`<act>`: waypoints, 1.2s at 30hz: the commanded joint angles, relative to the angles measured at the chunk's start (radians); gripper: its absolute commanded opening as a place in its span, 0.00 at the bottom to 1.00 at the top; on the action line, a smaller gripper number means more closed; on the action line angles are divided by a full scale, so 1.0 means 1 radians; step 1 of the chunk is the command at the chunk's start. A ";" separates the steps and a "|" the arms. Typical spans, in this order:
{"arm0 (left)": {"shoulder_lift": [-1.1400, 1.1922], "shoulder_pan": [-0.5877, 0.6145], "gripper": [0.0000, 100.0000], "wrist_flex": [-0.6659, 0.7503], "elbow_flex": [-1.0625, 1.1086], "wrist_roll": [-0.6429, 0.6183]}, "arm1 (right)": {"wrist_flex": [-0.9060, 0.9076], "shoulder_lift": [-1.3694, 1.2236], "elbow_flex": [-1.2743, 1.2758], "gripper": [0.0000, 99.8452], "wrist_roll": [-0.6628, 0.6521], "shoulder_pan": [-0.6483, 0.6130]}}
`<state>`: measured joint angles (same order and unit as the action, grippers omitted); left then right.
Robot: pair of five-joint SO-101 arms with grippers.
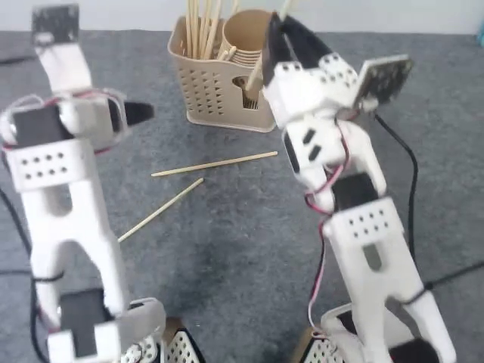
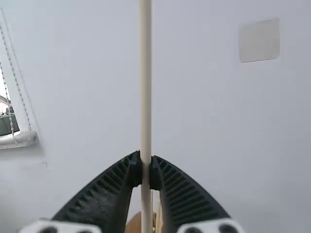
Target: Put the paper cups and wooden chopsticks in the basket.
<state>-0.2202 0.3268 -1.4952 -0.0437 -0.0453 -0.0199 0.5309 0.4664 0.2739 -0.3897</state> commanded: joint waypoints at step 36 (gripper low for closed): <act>-0.488 0.011 0.33 0.961 1.158 0.005 | 0.208 -1.099 -1.333 0.21 -0.109 -0.084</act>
<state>-0.6759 0.3330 -0.5823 1.1070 -0.0453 0.1381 -0.6168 -0.7841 0.1849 -0.4741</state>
